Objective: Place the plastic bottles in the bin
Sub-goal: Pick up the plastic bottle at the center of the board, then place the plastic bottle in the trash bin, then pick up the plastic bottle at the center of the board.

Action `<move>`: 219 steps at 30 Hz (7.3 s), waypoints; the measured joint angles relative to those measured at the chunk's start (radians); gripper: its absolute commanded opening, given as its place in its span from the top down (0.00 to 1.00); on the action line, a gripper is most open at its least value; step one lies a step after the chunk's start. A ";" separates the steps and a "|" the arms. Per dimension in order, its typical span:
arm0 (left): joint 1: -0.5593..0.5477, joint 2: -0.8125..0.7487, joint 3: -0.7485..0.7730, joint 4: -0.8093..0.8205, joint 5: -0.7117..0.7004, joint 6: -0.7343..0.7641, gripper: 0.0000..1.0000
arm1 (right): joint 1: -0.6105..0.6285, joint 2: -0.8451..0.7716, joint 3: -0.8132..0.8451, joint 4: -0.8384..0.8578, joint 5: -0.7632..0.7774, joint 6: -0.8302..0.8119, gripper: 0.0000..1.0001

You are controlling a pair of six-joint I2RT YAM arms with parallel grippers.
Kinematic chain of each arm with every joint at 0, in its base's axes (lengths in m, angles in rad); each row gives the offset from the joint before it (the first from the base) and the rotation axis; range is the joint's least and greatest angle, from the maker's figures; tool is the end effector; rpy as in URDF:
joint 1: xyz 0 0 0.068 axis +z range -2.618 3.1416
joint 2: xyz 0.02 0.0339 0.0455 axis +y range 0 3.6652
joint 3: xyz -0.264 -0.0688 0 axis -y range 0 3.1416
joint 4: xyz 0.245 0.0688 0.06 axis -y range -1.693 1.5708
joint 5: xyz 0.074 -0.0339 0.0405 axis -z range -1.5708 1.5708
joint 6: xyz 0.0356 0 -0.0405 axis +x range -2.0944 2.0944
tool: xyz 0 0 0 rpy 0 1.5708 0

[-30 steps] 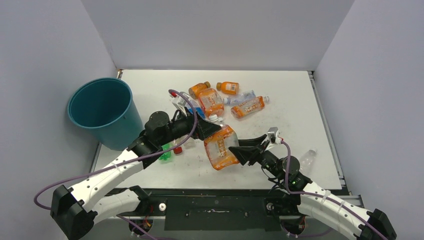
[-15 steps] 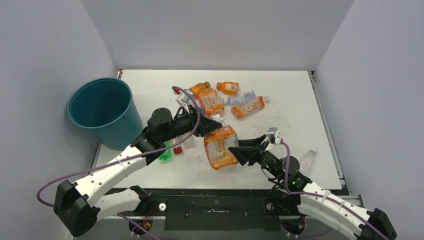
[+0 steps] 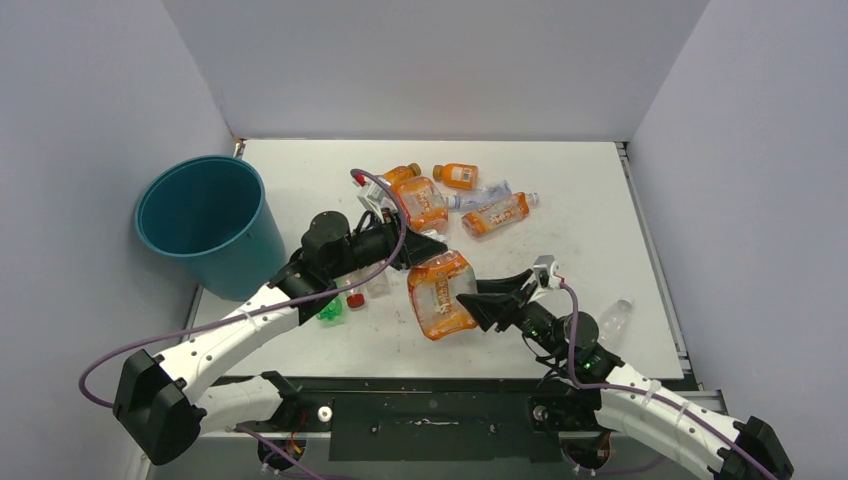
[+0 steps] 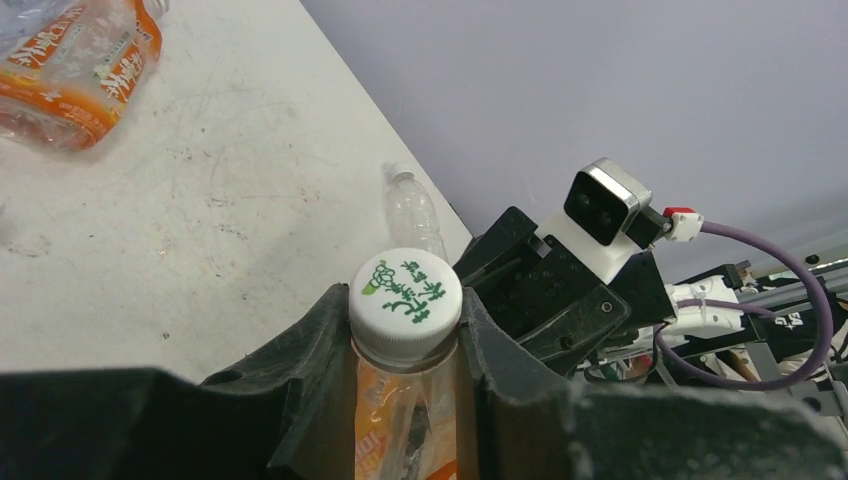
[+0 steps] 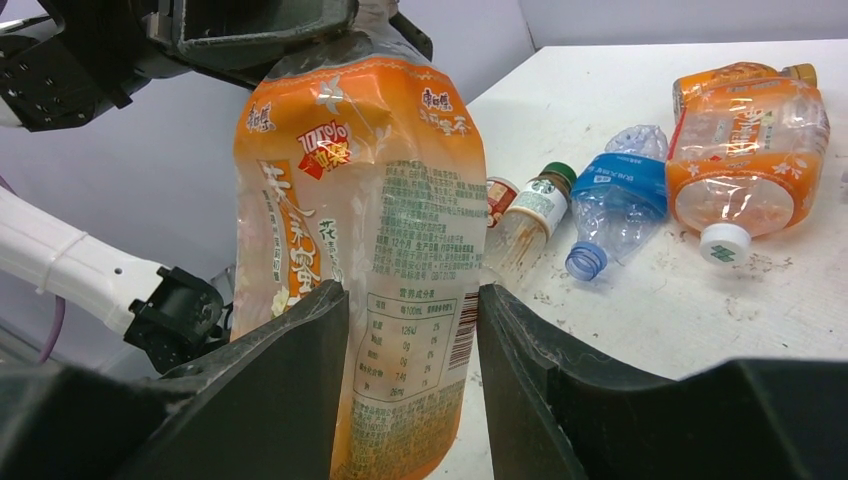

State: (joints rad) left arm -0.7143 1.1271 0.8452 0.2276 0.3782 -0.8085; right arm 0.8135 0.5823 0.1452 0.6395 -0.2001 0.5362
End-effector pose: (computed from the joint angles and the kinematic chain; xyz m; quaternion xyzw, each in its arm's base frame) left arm 0.1921 -0.1839 0.3356 0.0955 0.7184 -0.5648 0.3947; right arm 0.1003 0.1164 0.2312 -0.1636 0.6122 0.5310 0.5626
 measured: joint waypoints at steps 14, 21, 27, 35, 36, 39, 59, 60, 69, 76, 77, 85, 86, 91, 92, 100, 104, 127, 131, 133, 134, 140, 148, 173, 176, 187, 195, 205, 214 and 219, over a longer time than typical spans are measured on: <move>0.003 -0.062 0.101 -0.217 -0.167 0.224 1.00 | 0.001 0.084 0.189 -0.311 -0.014 0.121 0.10; 0.003 -0.167 0.278 -0.362 -0.348 0.423 1.00 | 0.001 0.018 0.343 -0.470 -0.077 0.186 0.10; 0.002 -0.234 0.449 -0.467 -0.582 0.607 1.00 | 0.001 -0.108 0.411 -0.560 -0.003 0.164 0.10; 0.005 -0.277 0.520 -0.440 -1.119 0.896 1.00 | 0.005 -0.249 0.295 -0.609 0.224 0.117 0.10; 0.011 -0.271 0.519 -0.415 -1.178 0.940 1.00 | 0.005 -0.249 0.270 -0.610 0.237 0.116 0.10; 0.061 -0.241 0.519 -0.343 -1.285 1.044 1.00 | 0.005 -0.227 0.222 -0.612 0.256 0.118 0.10; 0.518 -0.085 0.212 0.003 -1.265 0.985 0.74 | 0.005 -0.124 0.213 -0.536 0.260 0.119 0.10; 0.521 -0.083 0.204 -0.009 -1.254 0.961 0.60 | 0.005 -0.131 0.213 -0.539 0.260 0.119 0.10; 0.526 -0.111 0.206 -0.084 -1.178 0.845 0.03 | 0.005 -0.142 0.213 -0.544 0.266 0.110 0.10; 0.419 -0.175 0.342 -0.197 -1.093 0.802 0.04 | 0.005 -0.101 0.241 -0.592 0.329 0.093 0.10; 0.380 -0.185 0.365 -0.216 -1.068 0.792 0.04 | 0.005 -0.095 0.253 -0.600 0.351 0.090 0.10; 0.058 -0.182 0.430 -0.415 -0.769 0.718 0.04 | 0.005 0.084 0.435 -0.761 0.596 0.076 0.10; 0.047 -0.179 0.416 -0.433 -0.731 0.709 0.04 | 0.005 0.104 0.441 -0.774 0.624 0.078 0.10; 0.036 -0.193 0.214 -0.491 -0.539 0.653 0.04 | -0.061 0.168 0.406 -0.824 0.661 0.101 0.09; 0.036 -0.201 0.180 -0.495 -0.521 0.649 0.04 | -0.108 0.181 0.395 -0.818 0.643 0.109 0.09; 0.037 -0.323 -0.087 -0.440 -0.470 0.606 0.04 | -0.524 0.477 0.302 -0.537 0.355 0.314 0.09; 0.040 -0.353 -0.111 -0.396 -0.475 0.580 0.04 | -0.537 0.726 0.328 -0.375 0.258 0.445 0.09; 0.048 -0.485 -0.153 -0.335 -0.716 0.520 0.04 | -0.439 1.333 0.529 0.221 0.354 0.890 0.35; 0.048 -0.489 -0.154 -0.336 -0.716 0.520 0.04 | -0.437 1.369 0.540 0.241 0.357 0.898 0.55; 0.048 -0.491 -0.155 -0.336 -0.719 0.520 0.04 | -0.438 1.393 0.542 0.266 0.356 0.899 0.63; 0.048 -0.492 -0.155 -0.336 -0.722 0.520 0.04 | -0.438 1.407 0.542 0.278 0.352 0.898 0.66; 0.048 -0.503 -0.155 -0.335 -0.738 0.523 0.04 | -0.443 1.386 0.456 0.362 0.312 0.872 0.75; 0.046 -0.510 -0.155 -0.335 -0.727 0.524 0.04 | -0.458 0.934 0.211 0.161 0.220 0.600 0.79; 0.063 -0.239 0.050 -0.044 -0.082 0.267 0.04 | 0.346 0.035 0.273 -0.546 0.306 -0.296 0.84; 0.063 -0.175 0.085 -0.045 -0.015 0.240 0.04 | 0.417 0.042 0.273 -0.544 0.366 -0.325 0.85; 0.063 -0.103 0.087 -0.069 0.126 0.183 0.11 | 0.569 0.076 0.273 -0.508 0.599 -0.404 0.87; 0.063 -0.112 0.075 -0.066 0.143 0.169 0.36 | 0.570 0.076 0.252 -0.439 0.662 -0.412 0.87; 0.058 -0.108 0.073 -0.064 0.143 0.166 0.35 | 0.578 0.090 0.248 -0.423 0.672 -0.412 0.87; 0.032 -0.098 0.073 -0.058 0.132 0.197 0.72 | 0.583 0.105 0.247 -0.420 0.673 -0.395 0.87; 0.028 -0.097 0.073 -0.059 0.119 0.239 1.00 | 0.589 0.122 0.247 -0.408 0.674 -0.382 0.71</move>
State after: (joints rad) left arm -0.6861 1.0298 0.9184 0.1684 0.4976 -0.5694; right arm 1.4021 0.7040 0.3923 0.2314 0.4736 0.1539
